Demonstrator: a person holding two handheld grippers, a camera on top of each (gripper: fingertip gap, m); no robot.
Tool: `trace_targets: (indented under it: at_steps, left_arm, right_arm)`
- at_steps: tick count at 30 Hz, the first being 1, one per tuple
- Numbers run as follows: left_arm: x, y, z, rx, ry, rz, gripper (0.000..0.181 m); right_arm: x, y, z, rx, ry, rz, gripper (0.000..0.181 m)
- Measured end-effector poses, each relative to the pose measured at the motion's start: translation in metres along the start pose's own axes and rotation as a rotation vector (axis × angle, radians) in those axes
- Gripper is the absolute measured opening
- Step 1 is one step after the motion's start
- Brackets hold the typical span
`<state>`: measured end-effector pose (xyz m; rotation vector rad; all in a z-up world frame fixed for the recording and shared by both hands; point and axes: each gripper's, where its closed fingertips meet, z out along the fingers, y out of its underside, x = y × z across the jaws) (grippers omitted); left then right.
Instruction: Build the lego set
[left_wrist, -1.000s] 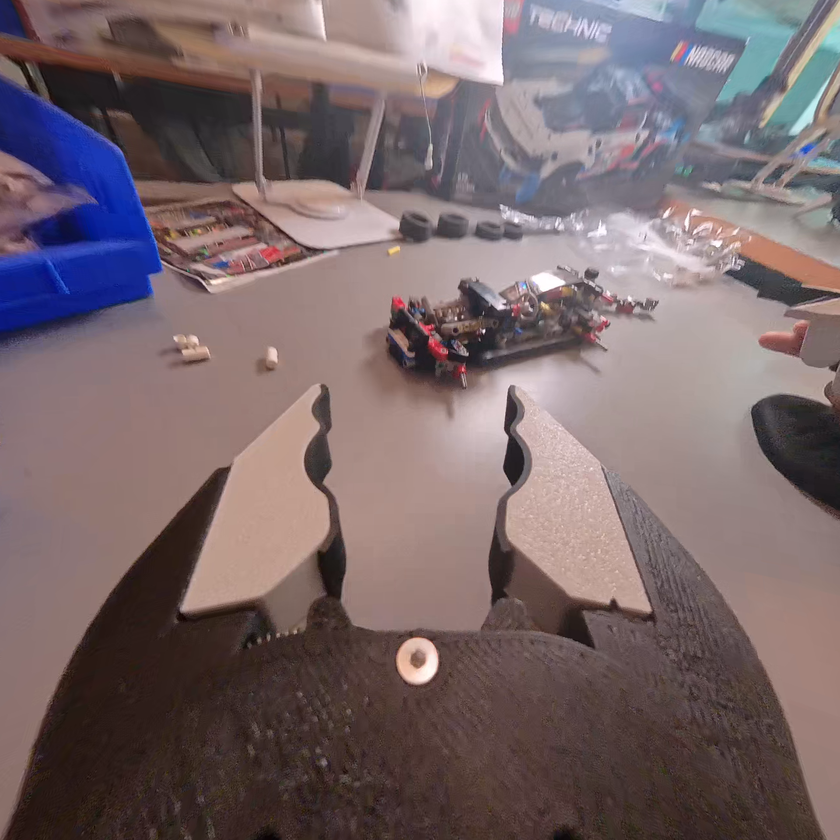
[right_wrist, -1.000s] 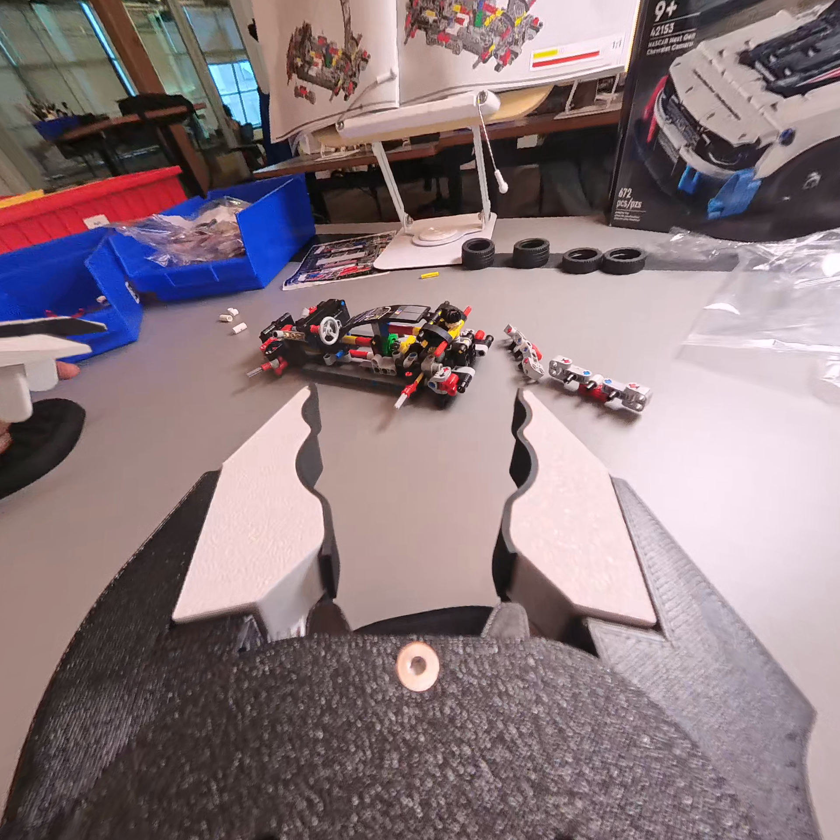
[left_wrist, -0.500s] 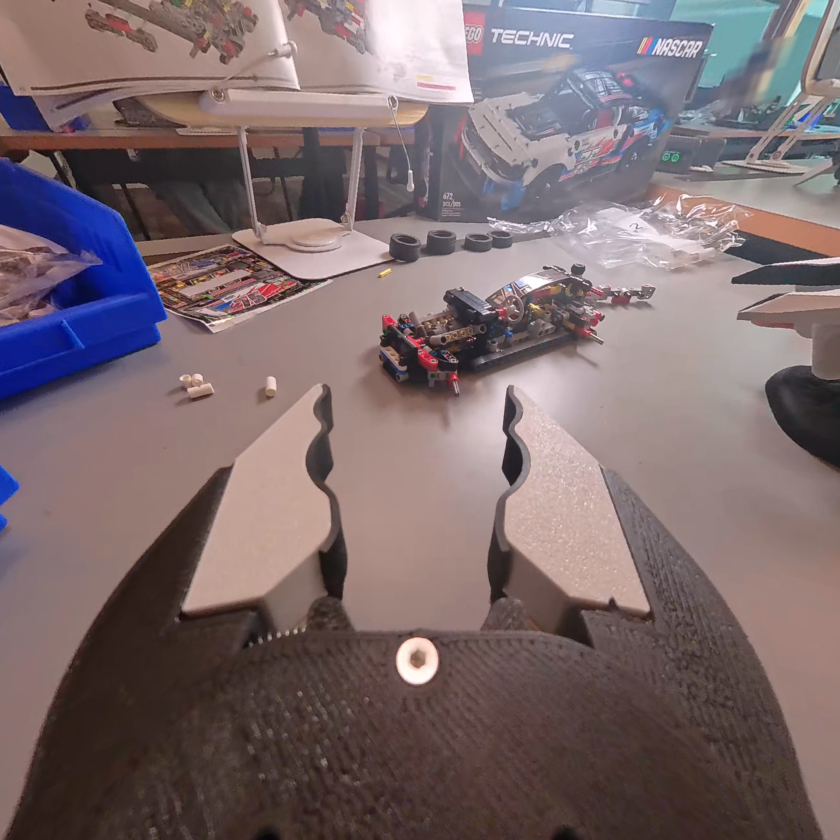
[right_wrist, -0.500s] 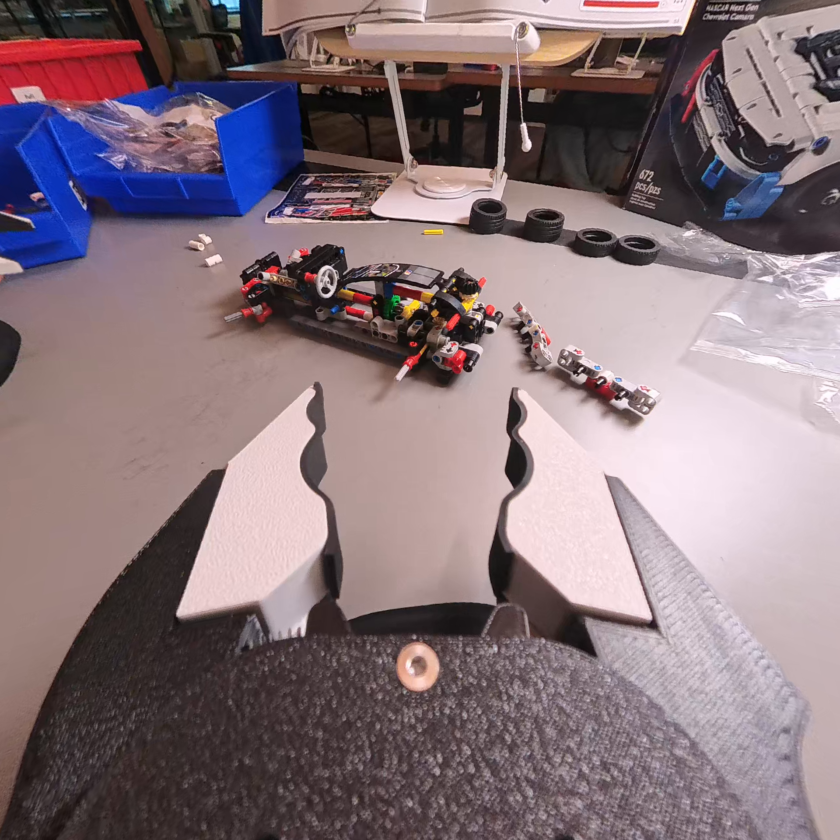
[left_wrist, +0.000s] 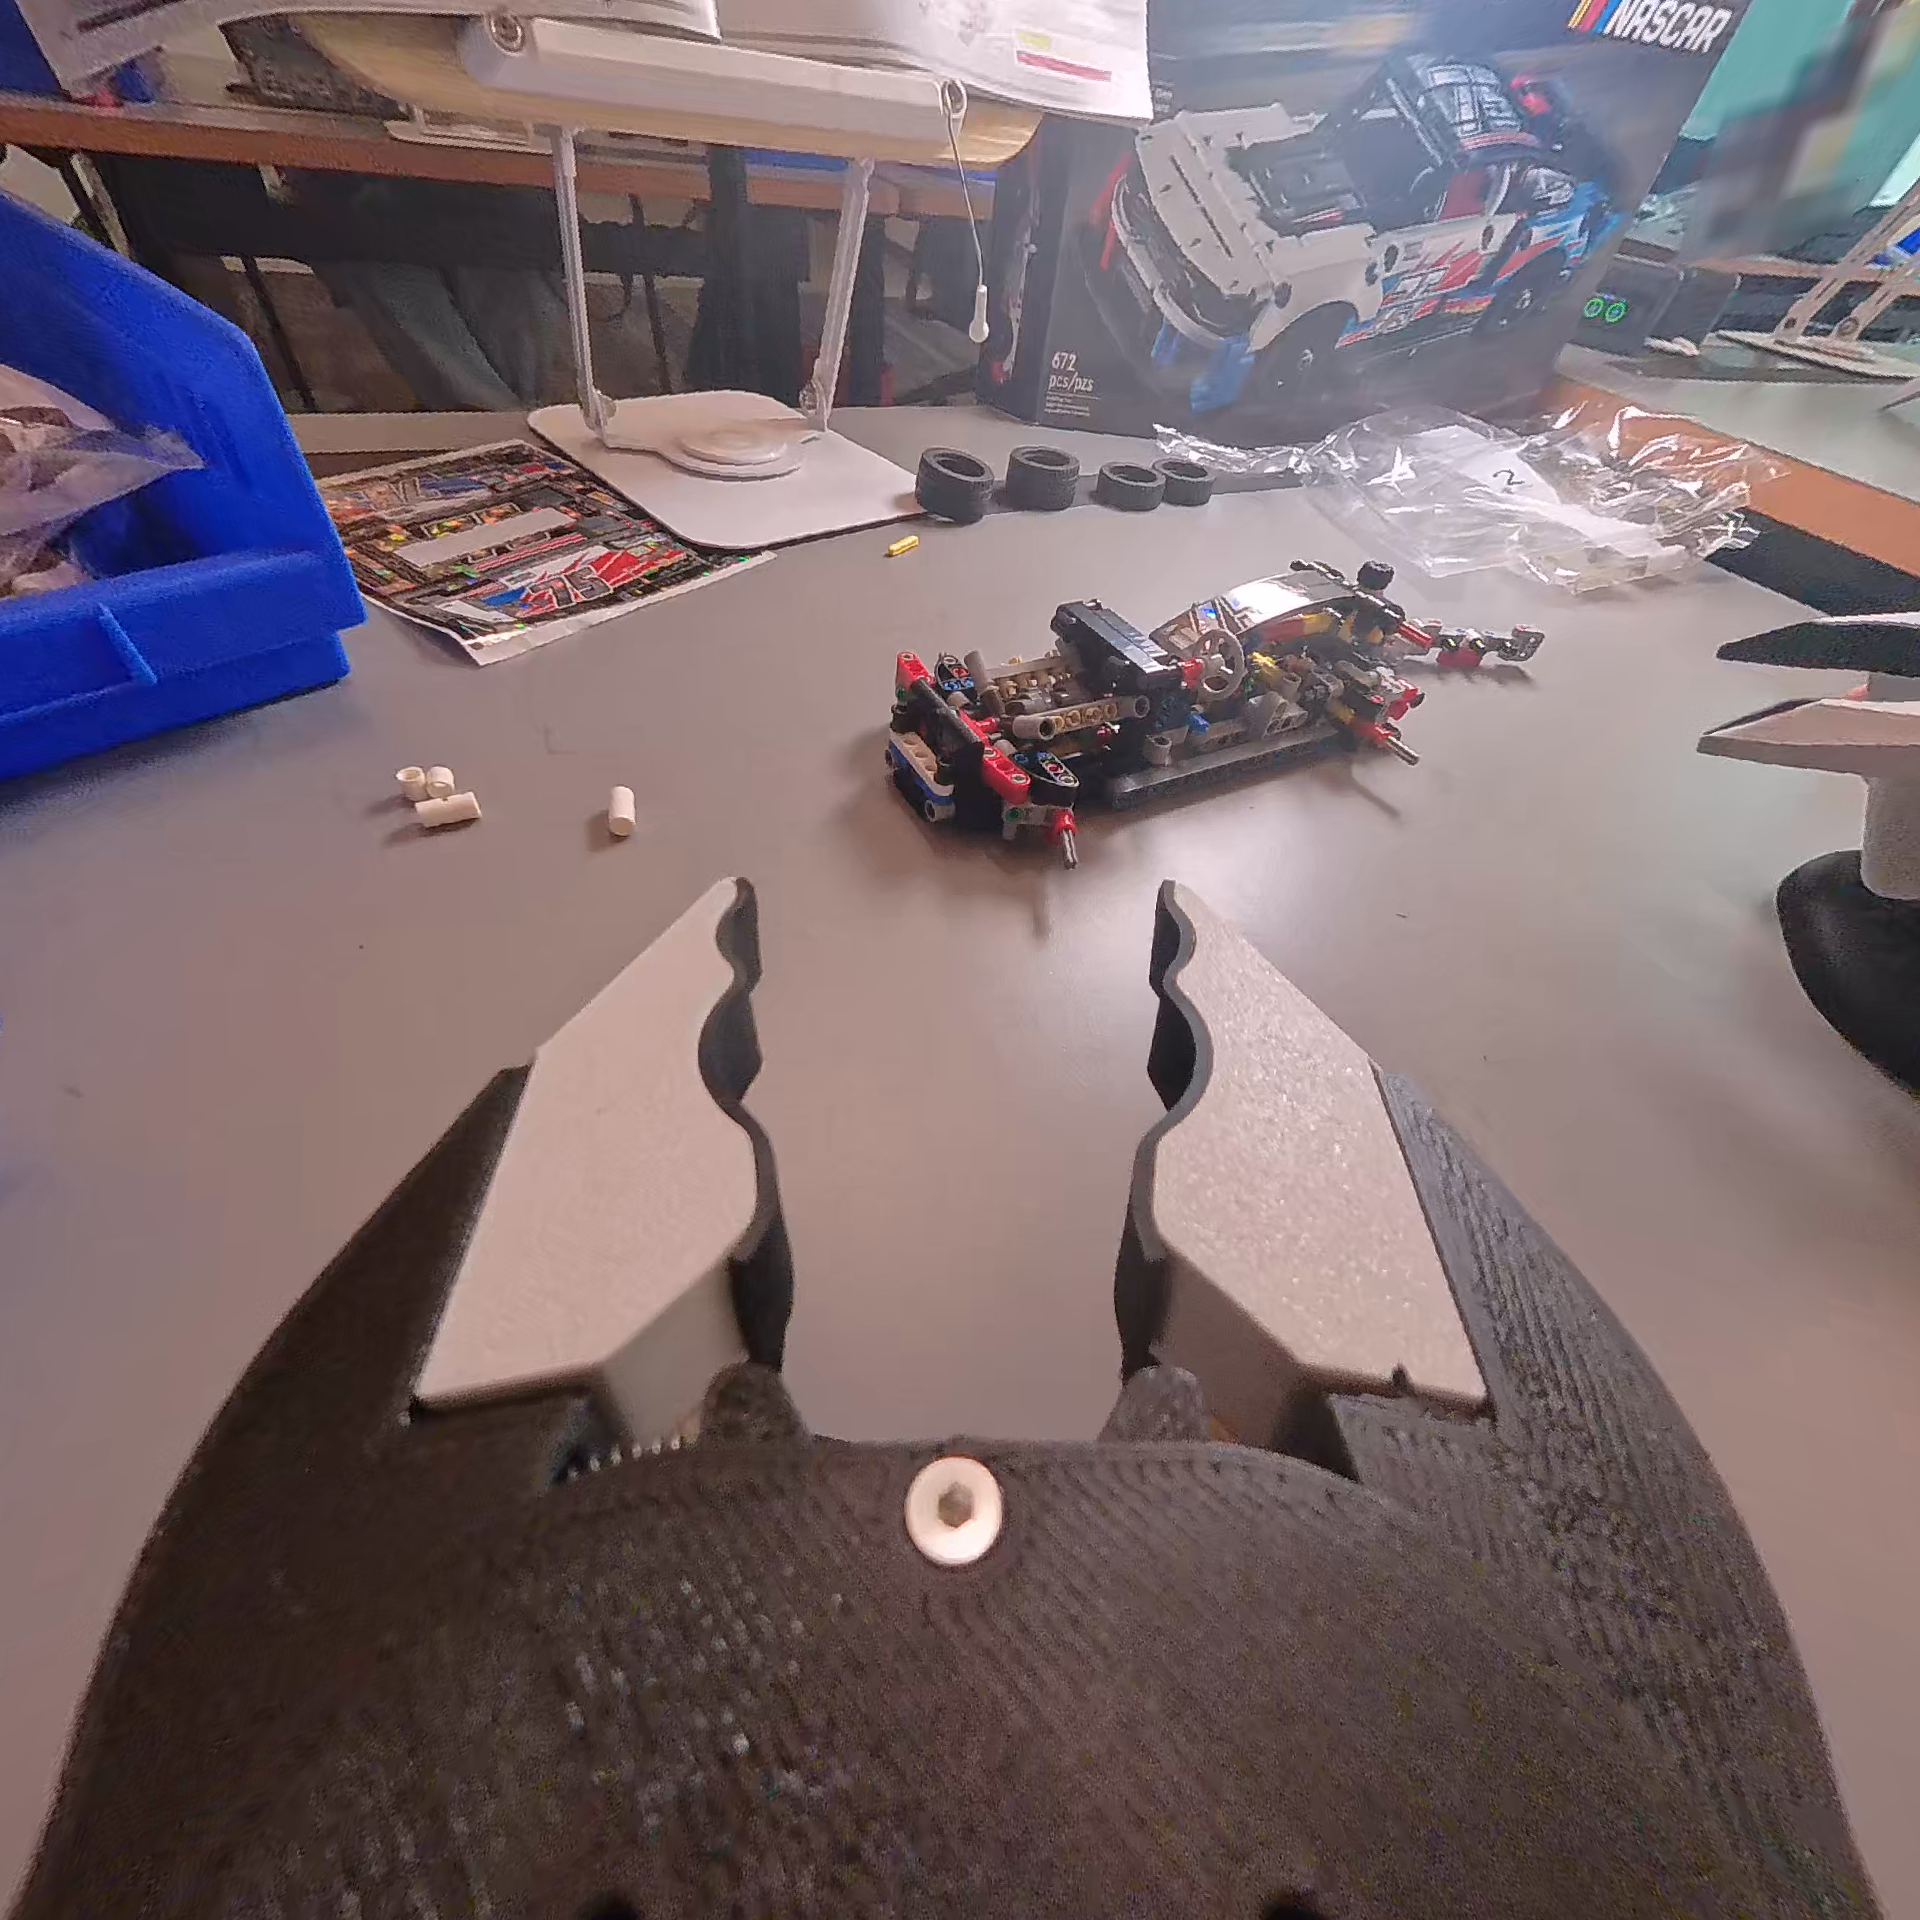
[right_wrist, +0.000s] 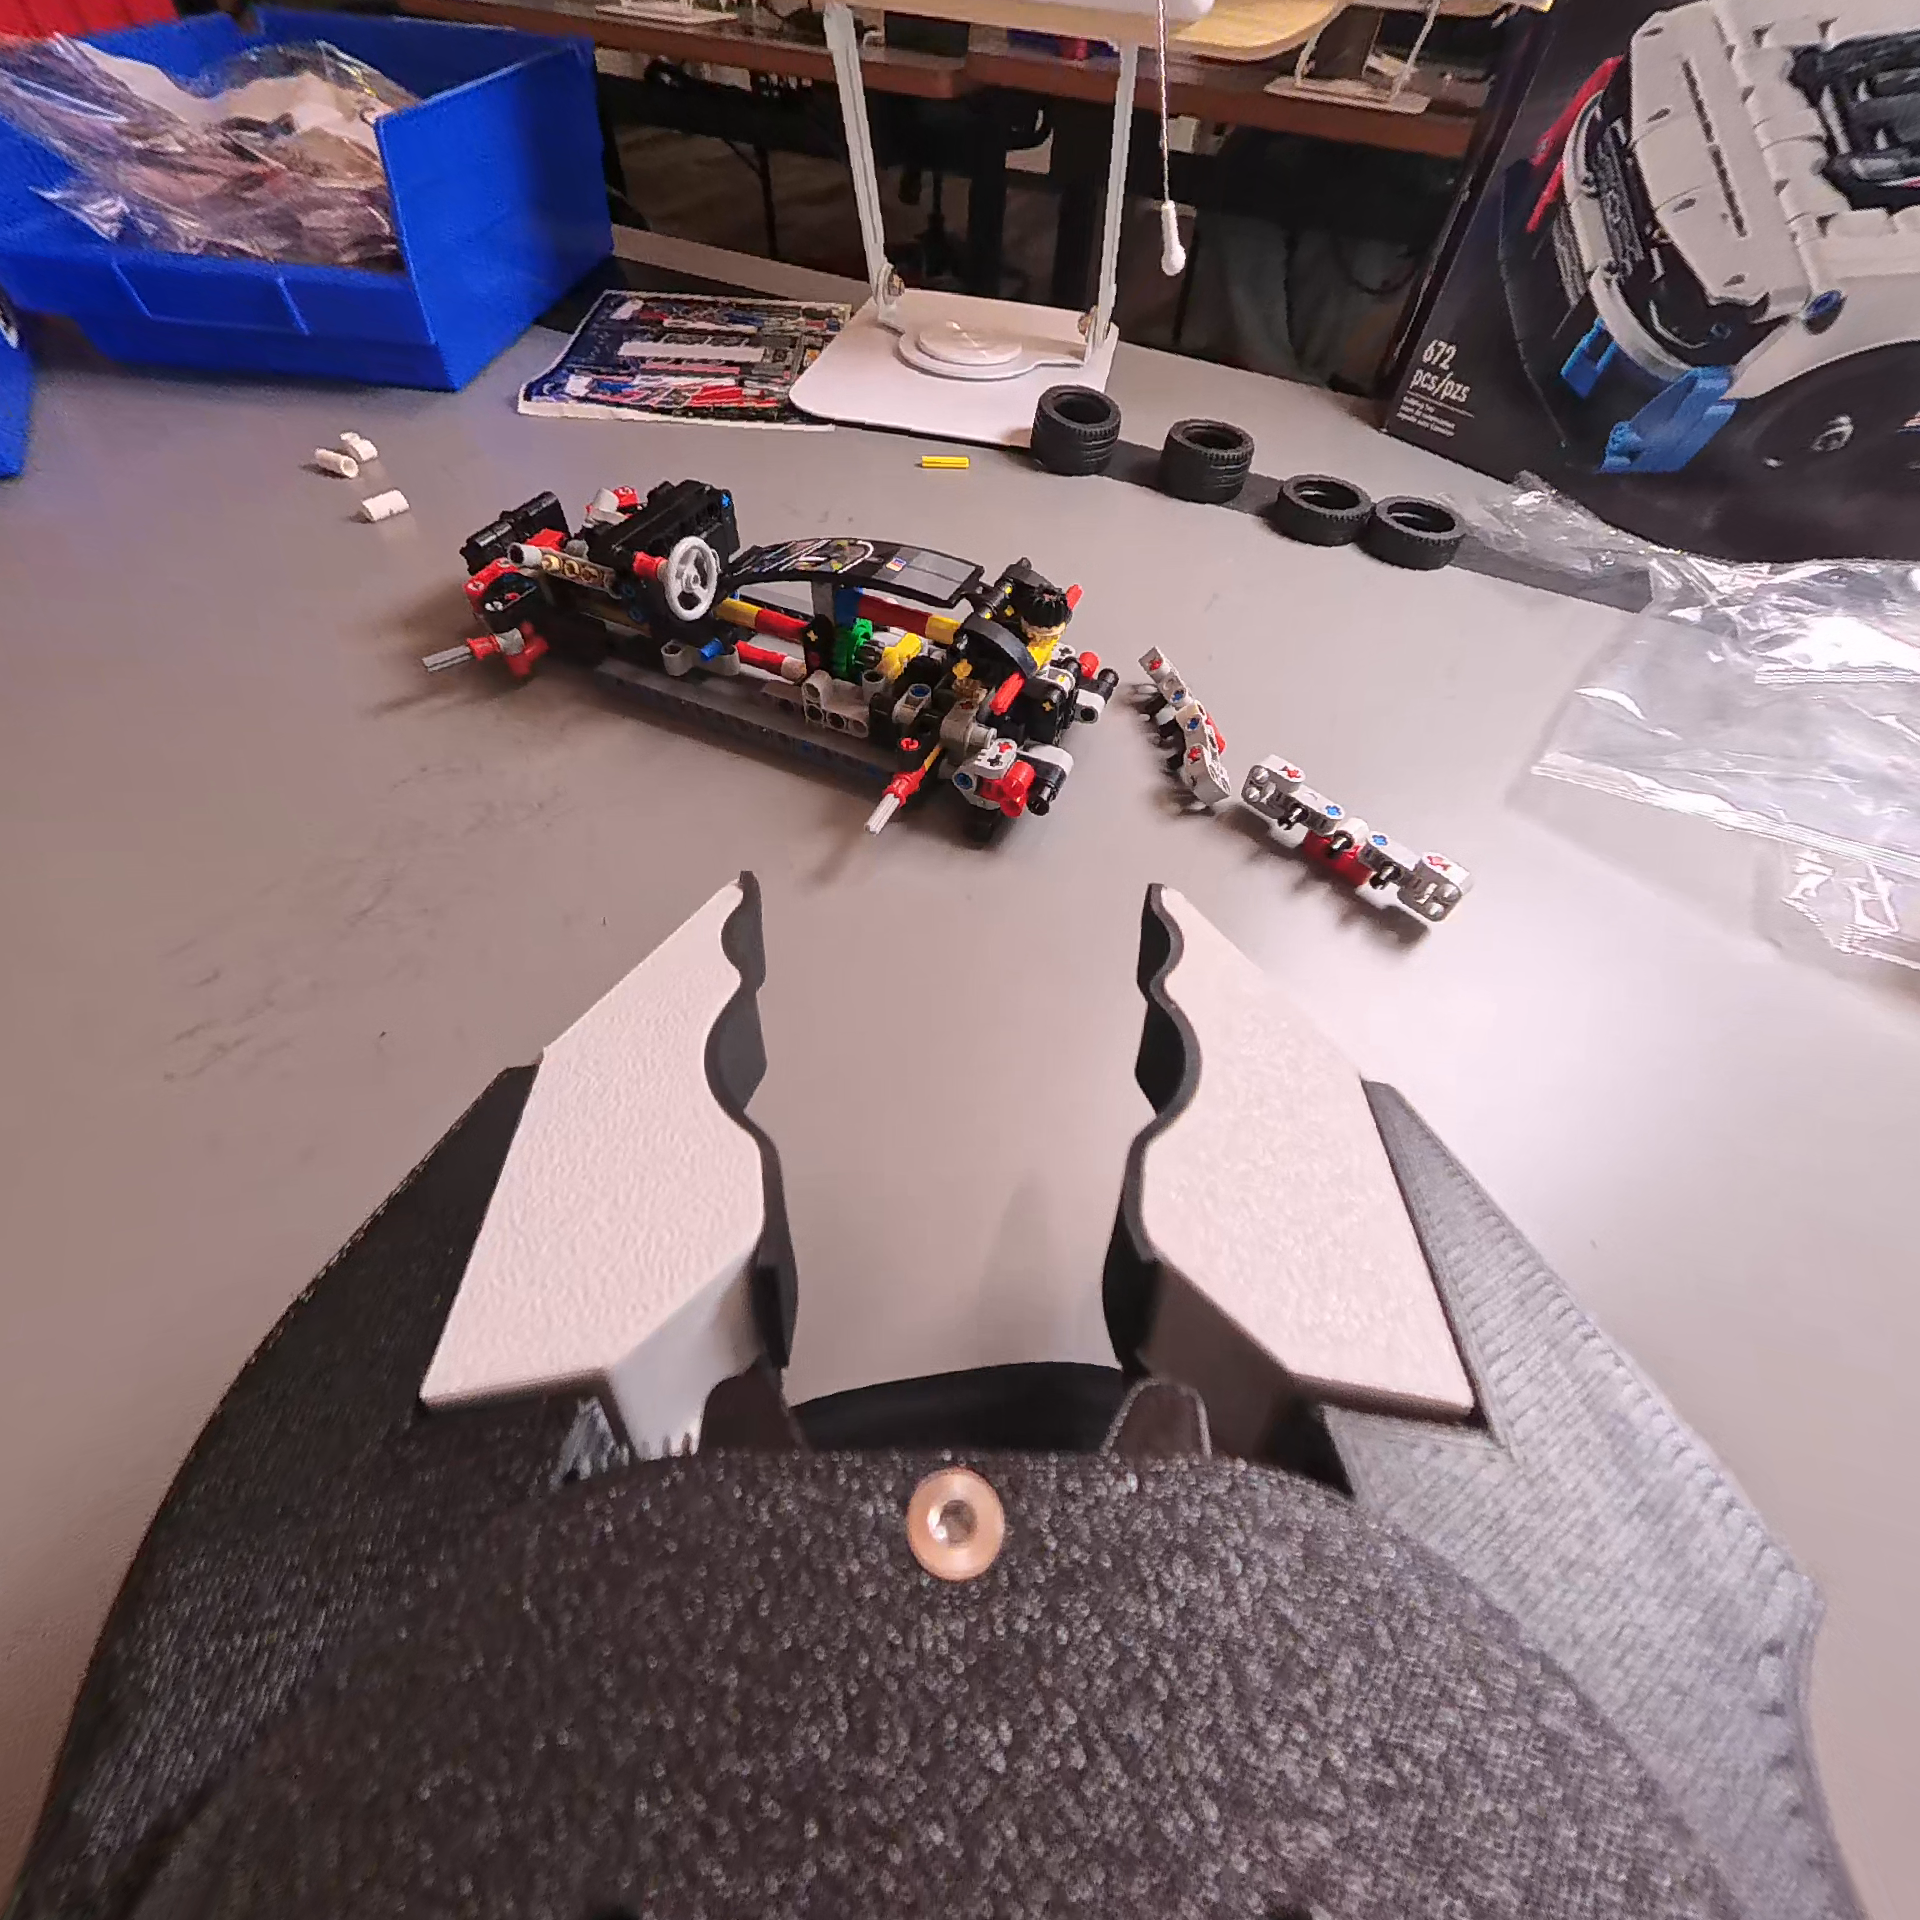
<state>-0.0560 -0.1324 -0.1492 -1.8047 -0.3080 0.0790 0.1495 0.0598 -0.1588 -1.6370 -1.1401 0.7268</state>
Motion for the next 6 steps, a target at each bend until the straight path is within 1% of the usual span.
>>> trace_targets:
  at_steps: [3, 6]
  left_arm:
    - [0.0014, -0.0033, -0.0031, 0.029, -0.014, 0.03, 0.074]
    - [0.0025, -0.003, -0.0028, 0.027, -0.024, 0.054, 0.073]
  right_arm:
    - [0.0007, 0.0001, -0.0006, 0.002, 0.015, -0.01, 0.071]
    - [0.0005, -0.0002, -0.001, 0.005, 0.011, -0.006, 0.07]
